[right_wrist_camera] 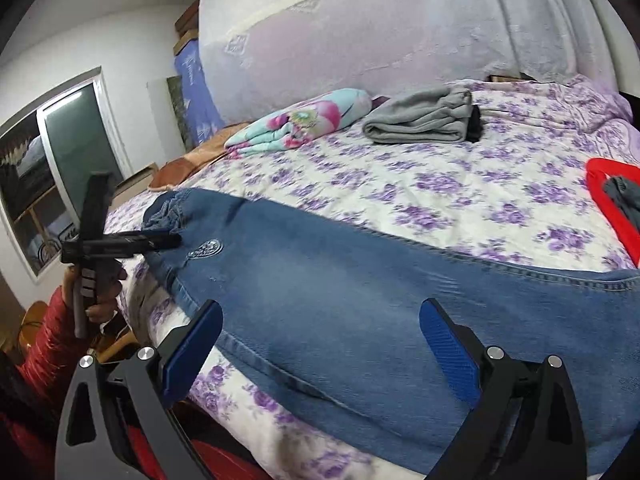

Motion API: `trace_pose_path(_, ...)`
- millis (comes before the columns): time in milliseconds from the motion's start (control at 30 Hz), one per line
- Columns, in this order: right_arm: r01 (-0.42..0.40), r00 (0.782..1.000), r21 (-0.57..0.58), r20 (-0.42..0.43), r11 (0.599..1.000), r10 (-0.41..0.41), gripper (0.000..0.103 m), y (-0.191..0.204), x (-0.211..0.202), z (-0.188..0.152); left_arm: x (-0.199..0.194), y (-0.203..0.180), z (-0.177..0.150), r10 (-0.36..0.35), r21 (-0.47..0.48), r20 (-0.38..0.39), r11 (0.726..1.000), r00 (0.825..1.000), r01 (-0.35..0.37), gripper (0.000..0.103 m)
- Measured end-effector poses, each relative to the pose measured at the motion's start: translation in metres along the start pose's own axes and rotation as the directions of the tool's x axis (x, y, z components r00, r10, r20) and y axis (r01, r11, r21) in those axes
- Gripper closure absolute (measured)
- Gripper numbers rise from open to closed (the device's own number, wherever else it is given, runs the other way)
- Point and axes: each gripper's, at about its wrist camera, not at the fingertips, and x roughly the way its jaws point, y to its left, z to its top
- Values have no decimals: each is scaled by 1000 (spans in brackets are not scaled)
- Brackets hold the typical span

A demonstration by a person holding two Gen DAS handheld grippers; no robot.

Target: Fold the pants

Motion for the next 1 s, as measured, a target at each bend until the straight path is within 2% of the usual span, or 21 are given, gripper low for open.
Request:
trace_pose_path(100, -32, 999, -13, -13, 999, 31, 4, 9, 4, 2, -2, -14, -15, 79, 93, 32, 992, 996, -82, 4)
trace_pose_path(167, -48, 998, -34, -32, 998, 47, 4, 15, 9, 3, -2, -24, -21, 138, 152, 46, 978, 989, -143, 4)
trace_pose_path(233, -64, 997, -44, -48, 997, 61, 4, 19, 14, 5, -5, -25, -20, 154, 148, 43, 976, 987, -158, 5)
trace_pose_path(267, -83, 995, -47, -62, 995, 80, 4, 20, 18, 10, -9, -26, -15, 148, 127, 40, 980, 988, -152, 4)
trace_pose_path(300, -98, 993, -48, -71, 994, 94, 4, 20, 21, 16, -16, -26, -8, 107, 100, 50, 989, 993, -112, 5)
trace_pose_path(367, -135, 989, -54, -70, 989, 131, 4, 18, 28, 37, -29, -28, 2, -18, 69, 97, 998, 995, 12, 5)
trace_pose_path(400, -160, 986, -60, -64, 985, 156, 11, 18, 34, 51, -34, -33, 7, -65, 71, 125, 996, 990, 56, 5)
trace_pose_path(433, -177, 983, -63, -65, 982, 172, 21, 18, 38, 60, -33, -39, 10, -85, 85, 135, 994, 987, 74, 5)
trace_pose_path(467, -213, 975, -56, -75, 975, 209, 27, 17, 49, 75, -29, -47, 11, -94, 109, 134, 991, 986, 80, 5)
trace_pose_path(533, -292, 951, 0, -112, 957, 290, 52, 16, 75, 100, -8, -58, 8, -68, 135, 90, 989, 994, 55, 5)
trace_pose_path(600, -330, 926, 71, -170, 941, 338, 57, 16, 116, 124, 24, -61, -1, -51, 128, -7, 990, 999, 51, 5)
trace_pose_path(667, -303, 925, 93, -213, 949, 316, 62, 18, 150, 137, 28, -69, -21, -5, 184, 78, 983, 997, -10, 4)
trace_pose_path(733, -261, 924, 124, -256, 957, 285, 75, 17, 184, 142, 25, -69, -29, -5, 197, 108, 980, 994, -17, 4)
trace_pose_path(800, -278, 898, 200, -293, 940, 328, 79, 21, 209, 137, 22, -62, -30, -44, 170, 121, 985, 992, 23, 5)
trace_pose_path(833, -322, 874, 215, -307, 922, 377, 79, 28, 214, 132, 21, -60, -32, -60, 173, 135, 984, 989, 36, 5)
trace_pose_path(867, -376, 840, 199, -339, 905, 424, 79, 43, 217, 124, 21, -60, -34, -64, 182, 145, 983, 987, 37, 5)
trace_pose_path(933, -434, 787, 180, -401, 883, 469, 79, 67, 216, 105, 22, -61, -36, -65, 198, 166, 980, 984, 32, 5)
trace_pose_path(1000, -464, 762, 176, -421, 868, 492, 78, 78, 208, 94, 21, -61, -36, -80, 194, 177, 980, 981, 45, 5)
